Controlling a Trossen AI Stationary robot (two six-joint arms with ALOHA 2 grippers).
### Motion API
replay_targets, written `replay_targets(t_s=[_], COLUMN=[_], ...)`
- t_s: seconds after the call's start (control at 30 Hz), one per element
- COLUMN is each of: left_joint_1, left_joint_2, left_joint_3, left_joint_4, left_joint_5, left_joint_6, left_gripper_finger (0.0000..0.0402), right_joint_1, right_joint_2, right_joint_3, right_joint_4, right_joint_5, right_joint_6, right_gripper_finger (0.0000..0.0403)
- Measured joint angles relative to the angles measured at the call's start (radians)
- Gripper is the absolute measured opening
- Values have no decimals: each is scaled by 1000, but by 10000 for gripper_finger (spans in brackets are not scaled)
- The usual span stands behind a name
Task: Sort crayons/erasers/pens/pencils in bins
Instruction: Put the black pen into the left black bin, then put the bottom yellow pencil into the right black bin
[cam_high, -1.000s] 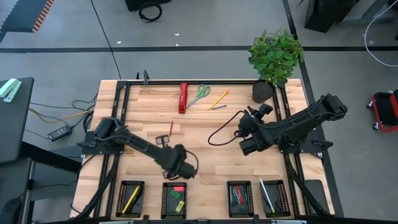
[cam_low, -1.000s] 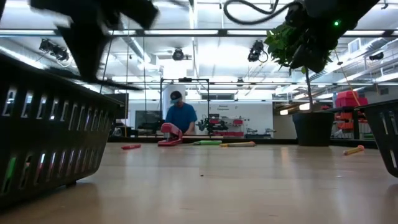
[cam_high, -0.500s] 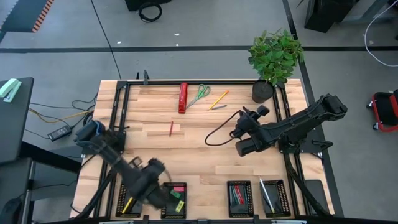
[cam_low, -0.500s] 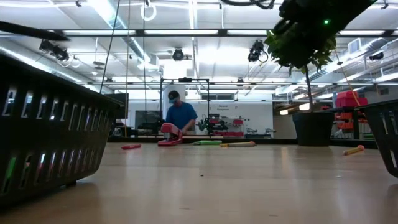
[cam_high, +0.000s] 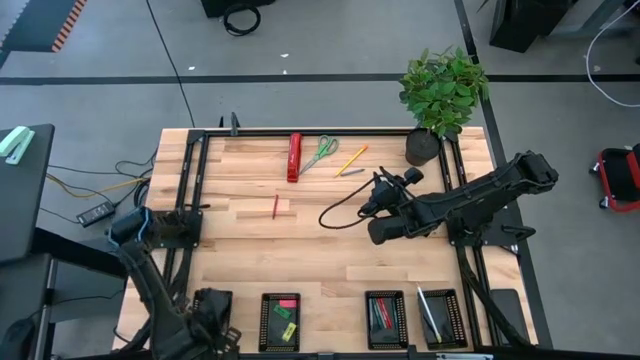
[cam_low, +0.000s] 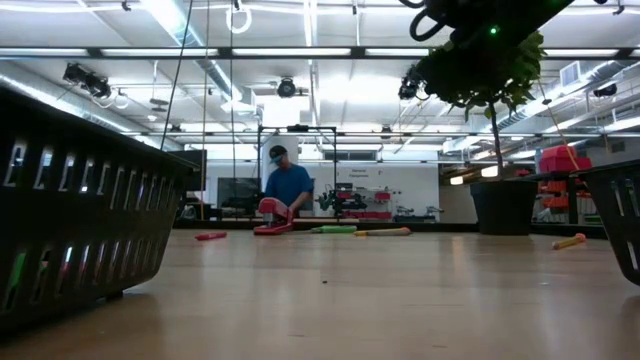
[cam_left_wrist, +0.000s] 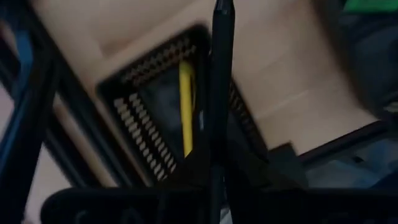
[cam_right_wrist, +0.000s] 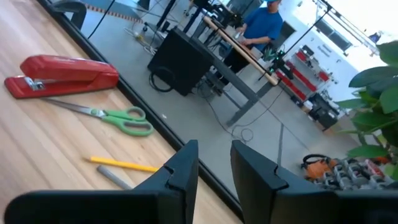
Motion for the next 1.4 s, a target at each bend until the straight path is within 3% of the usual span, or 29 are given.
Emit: replay_targets(t_s=[0.17,0.43,0.73,1.03,1.17,1.27,1.4], left_joint_1=[-15,-55,-51,-58,-46,-18,49], left_joint_2=[45,65,65,65,65,65,53], left_joint_3=[0,0,0,0,0,0,0], left_joint_4=[5,0,-13,-54,-95,-147,-142], left_joint_5=[99,90,47,46,47,19,-114], left_joint_6=[-46,-57,-49,-47,-45,-24,105], left_gripper_finger=[37,30,66,57,71,90,116], right_joint_1=[-1,-7,-14,-14,-14,-15,-15], right_joint_2=[0,0,0,0,0,0,0], right_joint_3=[0,0,0,1,1,1,1], right_joint_4=[0,0,7,7,7,9,36], right_joint_5=[-10,-2,1,1,1,1,1], right_joint_6=[31,24,23,23,23,23,31], right_gripper_finger=[102,102,102,102,102,102,102])
